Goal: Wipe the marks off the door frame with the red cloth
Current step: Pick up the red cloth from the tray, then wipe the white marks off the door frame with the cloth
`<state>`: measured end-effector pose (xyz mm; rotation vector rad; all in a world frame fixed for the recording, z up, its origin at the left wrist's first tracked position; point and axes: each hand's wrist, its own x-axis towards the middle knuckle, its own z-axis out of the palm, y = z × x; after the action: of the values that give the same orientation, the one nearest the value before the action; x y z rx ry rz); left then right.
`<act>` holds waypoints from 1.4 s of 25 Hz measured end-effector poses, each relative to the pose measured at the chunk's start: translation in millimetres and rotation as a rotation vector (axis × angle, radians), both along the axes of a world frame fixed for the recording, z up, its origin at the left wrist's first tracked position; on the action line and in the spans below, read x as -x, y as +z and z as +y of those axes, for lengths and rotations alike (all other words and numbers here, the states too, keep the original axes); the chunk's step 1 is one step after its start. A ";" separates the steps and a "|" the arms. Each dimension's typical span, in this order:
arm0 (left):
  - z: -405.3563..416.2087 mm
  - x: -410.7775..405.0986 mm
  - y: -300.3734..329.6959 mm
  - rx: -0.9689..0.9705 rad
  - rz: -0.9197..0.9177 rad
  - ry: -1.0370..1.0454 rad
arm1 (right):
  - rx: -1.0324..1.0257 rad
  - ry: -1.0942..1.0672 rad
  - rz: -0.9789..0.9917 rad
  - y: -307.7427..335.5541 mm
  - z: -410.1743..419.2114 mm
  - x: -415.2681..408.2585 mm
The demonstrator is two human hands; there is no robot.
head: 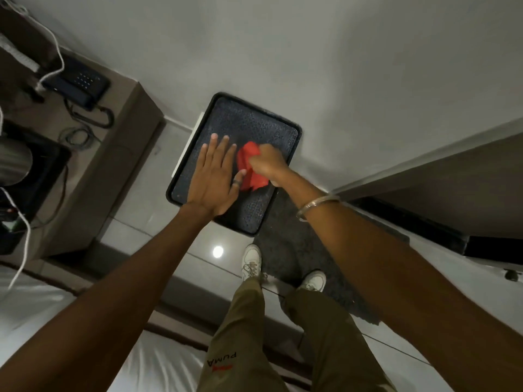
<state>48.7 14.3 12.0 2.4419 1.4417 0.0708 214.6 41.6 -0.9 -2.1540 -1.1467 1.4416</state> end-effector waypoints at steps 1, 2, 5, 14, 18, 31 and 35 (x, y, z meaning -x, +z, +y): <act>4.8 -12.1 18.9 -0.030 -0.031 -0.018 | 0.032 -0.220 0.206 21.3 -4.3 -12.4; 10.7 -26.7 41.0 -0.068 -0.074 -0.044 | 0.044 -0.419 0.419 46.4 -12.4 -26.6; 22.4 -72.4 111.0 -0.178 -0.193 -0.151 | -0.070 -0.688 0.864 121.4 -47.2 -72.2; 10.1 -250.6 324.8 -0.664 -0.513 -0.524 | -0.768 -0.816 0.534 351.3 -145.9 -193.8; -19.7 -314.5 399.0 -0.781 -0.694 -0.564 | -1.041 -0.988 0.336 413.5 -199.6 -231.1; 19.5 -387.1 528.2 -1.072 -0.734 -0.569 | -1.386 -0.377 -1.476 449.4 -144.8 -365.9; 34.9 -397.6 552.3 -1.258 -0.705 -0.493 | -1.450 -0.601 -1.409 461.6 -126.6 -358.6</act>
<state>446.4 49.2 564.3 2.9384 0.4030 1.9744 573.2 -85.0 460.7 -1.6823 -1.0057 -1.1682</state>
